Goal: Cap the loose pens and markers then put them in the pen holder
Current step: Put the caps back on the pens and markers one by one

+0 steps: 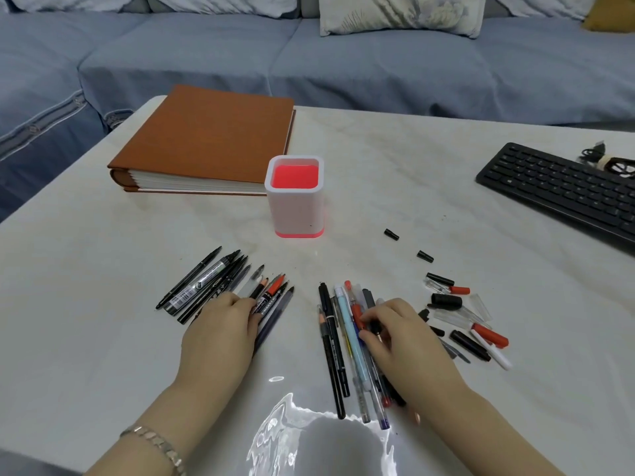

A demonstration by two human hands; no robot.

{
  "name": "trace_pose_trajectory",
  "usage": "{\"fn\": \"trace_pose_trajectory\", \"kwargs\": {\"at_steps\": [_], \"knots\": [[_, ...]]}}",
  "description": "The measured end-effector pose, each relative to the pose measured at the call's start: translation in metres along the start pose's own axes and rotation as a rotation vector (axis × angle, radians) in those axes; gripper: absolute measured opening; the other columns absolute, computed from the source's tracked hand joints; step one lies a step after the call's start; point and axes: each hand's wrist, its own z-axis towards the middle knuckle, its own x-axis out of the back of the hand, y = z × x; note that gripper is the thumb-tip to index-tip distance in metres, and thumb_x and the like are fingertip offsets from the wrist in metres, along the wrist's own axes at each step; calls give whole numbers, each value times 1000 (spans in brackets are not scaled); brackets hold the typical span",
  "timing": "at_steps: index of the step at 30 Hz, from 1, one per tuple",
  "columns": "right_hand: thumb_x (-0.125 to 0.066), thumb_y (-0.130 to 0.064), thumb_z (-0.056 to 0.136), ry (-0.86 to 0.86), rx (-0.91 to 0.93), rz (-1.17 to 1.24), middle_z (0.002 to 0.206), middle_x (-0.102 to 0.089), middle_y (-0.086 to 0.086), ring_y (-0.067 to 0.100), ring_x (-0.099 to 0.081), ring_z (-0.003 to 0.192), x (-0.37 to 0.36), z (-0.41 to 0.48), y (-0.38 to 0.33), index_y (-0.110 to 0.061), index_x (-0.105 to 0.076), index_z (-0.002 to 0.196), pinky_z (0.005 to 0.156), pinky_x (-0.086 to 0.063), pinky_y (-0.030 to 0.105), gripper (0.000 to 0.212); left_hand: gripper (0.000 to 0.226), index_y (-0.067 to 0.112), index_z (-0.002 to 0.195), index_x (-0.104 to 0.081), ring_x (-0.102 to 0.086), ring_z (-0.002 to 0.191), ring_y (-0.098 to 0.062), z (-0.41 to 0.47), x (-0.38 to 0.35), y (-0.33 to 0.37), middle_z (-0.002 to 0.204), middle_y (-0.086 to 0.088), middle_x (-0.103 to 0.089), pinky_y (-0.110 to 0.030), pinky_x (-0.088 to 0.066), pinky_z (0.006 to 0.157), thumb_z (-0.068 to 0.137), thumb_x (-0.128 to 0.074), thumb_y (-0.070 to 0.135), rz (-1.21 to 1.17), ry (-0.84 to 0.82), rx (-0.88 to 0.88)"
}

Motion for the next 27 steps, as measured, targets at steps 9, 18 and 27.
{"fn": "trace_pose_trajectory", "kwargs": {"at_steps": [9, 18, 27], "knots": [[-55, -14, 87, 72, -38, 28, 90, -51, -17, -7, -49, 83, 32, -20, 25, -26, -63, 90, 71, -36, 4, 14, 13, 11, 94, -58, -53, 84, -22, 6, 11, 23, 90, -3, -57, -32, -39, 66, 85, -52, 18, -107, 16, -28], [-58, -22, 86, 60, -362, -232, 88, -55, 1, 17, -50, 82, 77, -18, 85, -19, -65, 92, 70, -36, 28, 10, 22, 31, 110, -56, -56, 84, -5, -18, 13, 65, 92, 11, -63, -26, -48, 76, 91, -47, 25, -405, -194, -198], [-58, -30, 86, 6, -364, -260, 79, -61, -4, 16, -52, 79, 79, -23, 92, -22, -56, 79, 60, -38, 28, 11, 12, 39, 95, -59, -54, 80, 2, -27, 7, 72, 82, 19, -59, -11, -41, 65, 88, -51, 33, -442, -262, -212]]}}
